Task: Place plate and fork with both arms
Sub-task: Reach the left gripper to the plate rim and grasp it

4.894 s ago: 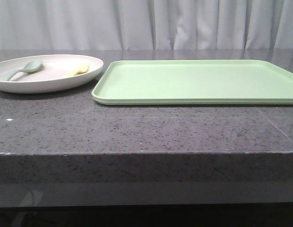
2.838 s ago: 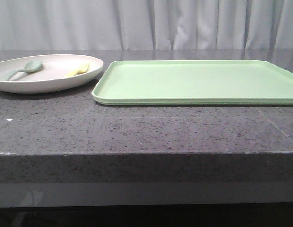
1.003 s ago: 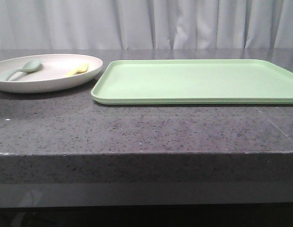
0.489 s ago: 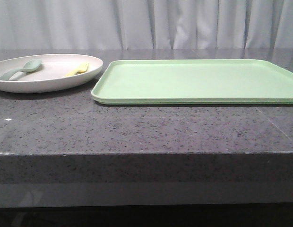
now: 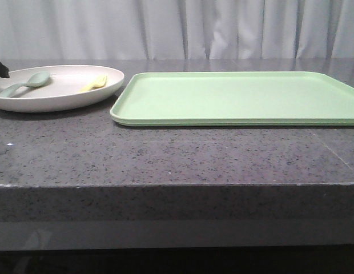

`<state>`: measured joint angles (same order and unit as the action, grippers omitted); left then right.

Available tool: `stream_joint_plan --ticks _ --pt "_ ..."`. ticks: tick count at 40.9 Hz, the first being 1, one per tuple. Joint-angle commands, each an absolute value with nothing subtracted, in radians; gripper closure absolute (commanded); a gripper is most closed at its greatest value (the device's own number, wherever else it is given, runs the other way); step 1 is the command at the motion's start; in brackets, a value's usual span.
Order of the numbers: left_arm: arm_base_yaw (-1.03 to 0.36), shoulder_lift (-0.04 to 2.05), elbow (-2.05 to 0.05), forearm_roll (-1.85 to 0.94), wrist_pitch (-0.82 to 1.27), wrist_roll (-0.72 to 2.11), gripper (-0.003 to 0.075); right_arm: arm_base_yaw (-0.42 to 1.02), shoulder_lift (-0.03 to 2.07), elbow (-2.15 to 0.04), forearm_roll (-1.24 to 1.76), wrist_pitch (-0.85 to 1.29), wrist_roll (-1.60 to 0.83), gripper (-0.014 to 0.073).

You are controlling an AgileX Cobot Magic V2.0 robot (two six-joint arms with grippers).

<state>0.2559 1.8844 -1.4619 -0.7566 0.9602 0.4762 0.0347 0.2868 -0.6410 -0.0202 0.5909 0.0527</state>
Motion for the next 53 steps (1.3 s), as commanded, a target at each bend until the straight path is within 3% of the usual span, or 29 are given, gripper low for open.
stream_joint_plan --ticks 1,16,33,53 --pt "0.248 1.851 -1.496 -0.819 0.948 0.485 0.0262 0.028 0.306 -0.671 -0.034 0.516 0.047 0.0093" --pt "0.247 1.868 -1.496 -0.819 0.921 0.485 0.0528 0.028 0.306 -0.671 -0.034 0.516 0.047 0.0093" --pt "0.247 1.868 -1.496 -0.819 0.915 0.485 0.0734 0.028 0.306 -0.671 -0.034 0.516 0.047 0.0093" --pt "0.247 1.758 -1.496 -0.819 0.903 0.425 0.0741 0.028 0.306 -0.671 -0.034 0.515 0.047 0.0093"
